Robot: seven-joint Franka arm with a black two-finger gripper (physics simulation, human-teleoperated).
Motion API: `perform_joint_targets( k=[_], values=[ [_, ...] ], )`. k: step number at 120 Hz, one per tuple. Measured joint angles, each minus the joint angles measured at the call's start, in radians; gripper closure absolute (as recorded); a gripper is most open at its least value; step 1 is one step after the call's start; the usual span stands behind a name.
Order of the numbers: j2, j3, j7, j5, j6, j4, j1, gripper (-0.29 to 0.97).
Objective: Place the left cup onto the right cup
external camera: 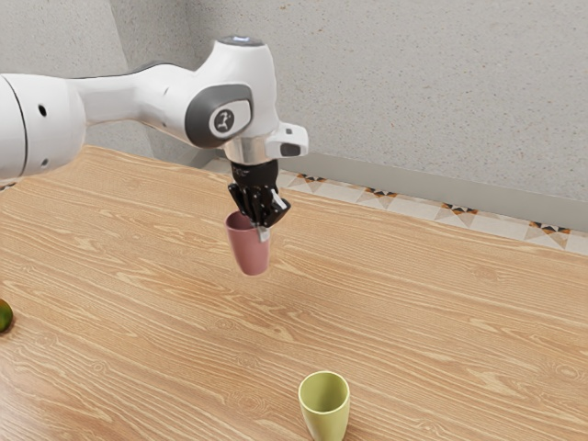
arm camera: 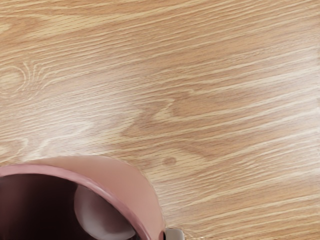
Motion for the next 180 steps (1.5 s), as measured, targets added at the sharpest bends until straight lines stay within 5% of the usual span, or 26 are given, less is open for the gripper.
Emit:
perform_joint_targets(
  k=[40, 180],
  values=[
    [-0.156, -0.156, -0.069, -0.001, -0.026, -0.203, 0.005, 0.78],
    [-0.104, -0.466, -0.317, 0.034, 0.082, -0.191, -0.003, 0.78]
  ],
)
